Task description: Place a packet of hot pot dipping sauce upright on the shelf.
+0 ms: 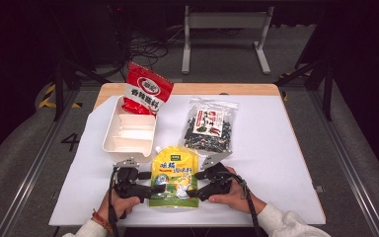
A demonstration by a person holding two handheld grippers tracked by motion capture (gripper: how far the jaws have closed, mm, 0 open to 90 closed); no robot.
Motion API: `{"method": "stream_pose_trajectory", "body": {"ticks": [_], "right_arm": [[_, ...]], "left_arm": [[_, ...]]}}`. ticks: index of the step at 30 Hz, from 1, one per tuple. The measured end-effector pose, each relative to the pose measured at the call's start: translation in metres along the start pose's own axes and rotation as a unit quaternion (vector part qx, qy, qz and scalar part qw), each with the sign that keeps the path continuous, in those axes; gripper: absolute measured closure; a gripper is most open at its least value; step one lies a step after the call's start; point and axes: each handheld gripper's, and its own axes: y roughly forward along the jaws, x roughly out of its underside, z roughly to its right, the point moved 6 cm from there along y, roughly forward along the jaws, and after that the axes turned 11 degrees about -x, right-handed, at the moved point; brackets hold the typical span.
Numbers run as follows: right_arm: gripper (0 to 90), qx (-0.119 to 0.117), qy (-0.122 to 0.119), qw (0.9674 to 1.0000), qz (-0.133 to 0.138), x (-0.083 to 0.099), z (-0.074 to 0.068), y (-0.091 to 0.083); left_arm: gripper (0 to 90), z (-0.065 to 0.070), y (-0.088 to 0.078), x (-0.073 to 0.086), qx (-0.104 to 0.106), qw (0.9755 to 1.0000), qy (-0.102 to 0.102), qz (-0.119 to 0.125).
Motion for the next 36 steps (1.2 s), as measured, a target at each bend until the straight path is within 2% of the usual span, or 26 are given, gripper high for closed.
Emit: {"method": "stream_pose_trajectory", "body": {"ticks": [2, 6, 8, 11, 13, 14, 15, 17, 19, 20, 22, 24, 27, 28, 31, 33, 34, 35, 36], "right_arm": [[24.6, -0.001, -0.001, 1.0, 0.002, 0.001, 0.0, 0.0], [24.6, -0.001, -0.007, 1.0, 0.004, 0.001, 0.0, 0.0], [24.6, -0.001, -0.008, 1.0, 0.004, 0.001, 0.0, 0.0], [24.6, -0.002, -0.009, 0.9999, 0.007, 0.002, 0.0, 0.0], [24.6, -0.002, -0.012, 0.9999, 0.006, 0.002, 0.0, 0.0], [24.6, -0.002, -0.013, 0.9999, 0.006, 0.002, 0.0, 0.0], [24.6, -0.001, -0.015, 0.9999, 0.006, 0.002, 0.0, 0.0], [24.6, 0.0, -0.016, 0.9999, 0.005, 0.002, 0.0, 0.0], [24.7, -0.001, -0.018, 0.9998, 0.006, 0.002, 0.0, 0.0], [24.8, -0.001, -0.018, 0.9998, 0.006, 0.002, 0.0, 0.0], [24.8, 0.0, -0.017, 0.9998, 0.007, 0.003, 0.0, 0.0], [26.4, 0.0, -0.022, 0.9998, 0.004, 0.003, 0.0, -0.001], [30.3, 0.006, -0.008, 0.9999, 0.002, 0.003, 0.005, -0.009], [30.5, 0.013, -0.008, 0.9999, 0.005, 0.003, 0.007, -0.013], [33.2, 0.038, -0.012, 0.9985, 0.036, -0.003, 0.017, -0.036], [35.5, 0.077, -0.019, 0.9951, 0.059, -0.008, 0.026, -0.057], [36.8, 0.103, -0.023, 0.9919, 0.071, -0.009, 0.032, -0.069], [36.8, 0.147, -0.018, 0.9858, 0.08, -0.01, 0.044, -0.084], [36.6, 0.175, -0.002, 0.9803, 0.091, -0.009, 0.055, -0.095]], "left_arm": [[11.8, 0.0, -0.001, 0.001, 0.019, 0.9998, -0.004, 0.001], [17.8, 0.004, 0.001, 0.002, 0.035, 0.9993, -0.007, -0.007], [18.3, 0.005, 0.001, 0.003, 0.032, 0.9994, 0.0, -0.01], [25.2, 0.005, 0.0, 0.001, 0.037, 0.9993, -0.001, -0.009], [34.0, 0.006, -0.004, -0.004, 0.045, 0.999, 0.006, 0.006], [43.5, 0.01, -0.005, -0.006, 0.076, 0.997, 0.003, 0.011], [49.1, 0.017, -0.002, -0.006, 0.084, 0.9962, 0.024, 0.006], [50.2, 0.029, 0.006, -0.002, 0.079, 0.9948, 0.063, -0.014], [48.2, 0.037, 0.008, -0.003, 0.071, 0.9939, 0.083, -0.016], [45.5, 0.038, 0.007, -0.003, 0.066, 0.9936, 0.089, -0.021], [41.9, 0.035, 0.005, -0.003, 0.042, 0.9946, 0.093, -0.015], [42.3, 0.031, 0.0, -0.002, 0.035, 0.995, 0.094, -0.009], [40.1, 0.025, -0.003, 0.001, 0.01, 0.9944, 0.104, -0.008], [39.5, 0.024, -0.004, 0.001, 0.005, 0.9939, 0.11, -0.006], [37.7, 0.022, -0.006, 0.001, -0.007, 0.993, 0.118, -0.002], [36.1, 0.02, -0.007, 0.0, -0.026, 0.9915, 0.127, -0.001], [34.9, 0.018, -0.007, 0.0, -0.037, 0.9905, 0.133, -0.002], [33.7, 0.017, -0.006, 0.0, -0.049, 0.9891, 0.139, -0.004], [33.1, 0.015, -0.006, 0.001, -0.056, 0.9878, 0.145, -0.005]]}}
